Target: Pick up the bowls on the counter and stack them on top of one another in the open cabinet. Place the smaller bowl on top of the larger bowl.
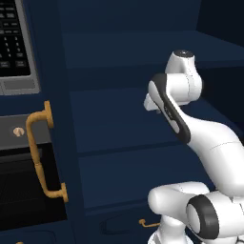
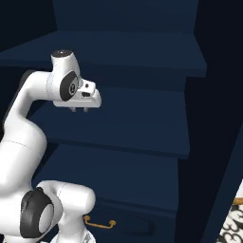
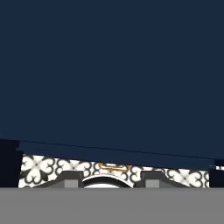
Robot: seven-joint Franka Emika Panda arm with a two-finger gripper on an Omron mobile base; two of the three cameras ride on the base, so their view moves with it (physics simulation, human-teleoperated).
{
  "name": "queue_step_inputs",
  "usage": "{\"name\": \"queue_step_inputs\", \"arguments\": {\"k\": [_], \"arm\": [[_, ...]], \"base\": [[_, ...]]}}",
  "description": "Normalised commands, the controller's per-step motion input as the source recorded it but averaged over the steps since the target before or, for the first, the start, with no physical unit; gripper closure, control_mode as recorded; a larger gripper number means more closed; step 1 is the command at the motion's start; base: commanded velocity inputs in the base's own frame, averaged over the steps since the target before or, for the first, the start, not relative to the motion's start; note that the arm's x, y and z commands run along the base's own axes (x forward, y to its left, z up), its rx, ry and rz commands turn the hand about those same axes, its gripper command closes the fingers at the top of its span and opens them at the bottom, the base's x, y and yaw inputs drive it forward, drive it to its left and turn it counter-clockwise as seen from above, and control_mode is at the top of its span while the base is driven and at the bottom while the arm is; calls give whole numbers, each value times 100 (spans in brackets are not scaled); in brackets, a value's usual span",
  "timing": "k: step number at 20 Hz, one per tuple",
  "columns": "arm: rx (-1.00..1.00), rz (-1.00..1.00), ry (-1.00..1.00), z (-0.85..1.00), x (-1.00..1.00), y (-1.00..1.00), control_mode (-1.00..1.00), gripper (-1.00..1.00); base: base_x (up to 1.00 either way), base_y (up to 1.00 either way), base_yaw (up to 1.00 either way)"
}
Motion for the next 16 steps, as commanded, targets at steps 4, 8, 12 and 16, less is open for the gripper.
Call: {"name": "queue_step_inputs", "arguments": {"k": [4, 8, 12, 16], "arm": [[0, 0, -4, 0, -31, 0, -100, -100], [1, 0, -13, -1, -89, 0, -100, -100], [3, 0, -15, -14, -100, 0, -100, -100], [0, 0, -19, -3, -90, 0, -100, -100]], "base": [[0, 0, 0], [0, 0, 0], [0, 0, 0], [0, 0, 0]]}}
